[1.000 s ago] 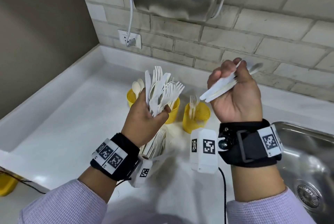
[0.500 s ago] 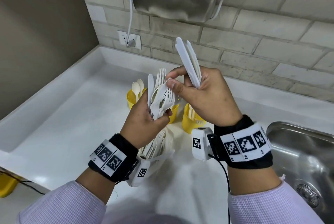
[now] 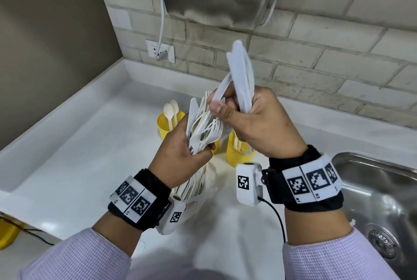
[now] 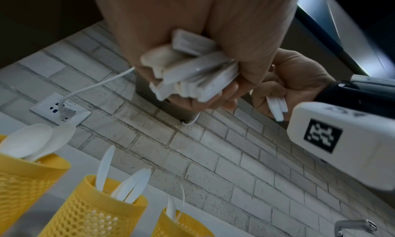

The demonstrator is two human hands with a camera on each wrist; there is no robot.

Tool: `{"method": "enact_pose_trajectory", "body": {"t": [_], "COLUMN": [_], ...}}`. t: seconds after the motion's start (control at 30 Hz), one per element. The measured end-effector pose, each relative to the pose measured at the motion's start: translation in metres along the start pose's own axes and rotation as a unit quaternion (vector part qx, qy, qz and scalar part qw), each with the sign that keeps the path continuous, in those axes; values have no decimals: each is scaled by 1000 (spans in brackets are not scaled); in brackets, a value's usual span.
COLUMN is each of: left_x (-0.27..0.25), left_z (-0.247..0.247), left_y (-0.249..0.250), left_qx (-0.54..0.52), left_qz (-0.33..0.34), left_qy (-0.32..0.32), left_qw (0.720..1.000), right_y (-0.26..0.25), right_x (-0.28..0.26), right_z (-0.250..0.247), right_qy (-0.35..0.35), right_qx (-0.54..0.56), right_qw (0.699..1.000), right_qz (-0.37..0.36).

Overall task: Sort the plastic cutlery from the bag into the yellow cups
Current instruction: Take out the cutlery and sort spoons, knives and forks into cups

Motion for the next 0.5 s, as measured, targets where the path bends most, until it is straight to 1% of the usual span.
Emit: {"method": "enact_pose_trajectory", "body": {"t": [0.03,0.1,0.13,0.2,0.27,0.33,0.37,0.4,0.5], "left_x": [0,0,0,-1,-1,-1,-1,-1,-2], "left_z": [0,-1,-1,0,1,1,0,0,-3], "left_y": [0,-1,-1,-1,-2,-1,-2,-2,-4], "left_qx": [-3,-2,-1,3,1,1,7,13,14], "left_qz": [0,4,6,10,11,16,20,24,14], "left_qy": [-1,-6,-8,-13,-17,-21,-23,-24,-24], "left_qw": [1000,1000,1000,1000,1000,1000,1000,999,1000], "right_y": [1,0,-2,-3,-2,-1,-1,1,10], "right_x": [-1,0,0,2,5,8,9,9,7], "right_z": [1,1,-1,-1,-1,-2,-5,-9,-21], "right_qy": [-2,20,33,63,112,186,223,258,348], "right_qx": [-9,-8,7,81,142,180,212,266,426], "right_qw": [1000,1000,999,994,983,965,951,927,828], "right_qz": [6,13,13,23,25,27,37,54,110]}}
Point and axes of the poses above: each hand's wrist, its own x-axis towards the middle knuckle, its own z-axis out of the palm, y = z × x, the point moved 2 cm from there along x, towards the middle knuckle, and after that the axes turned 8 degrees about -x, right-handed, at the moved point
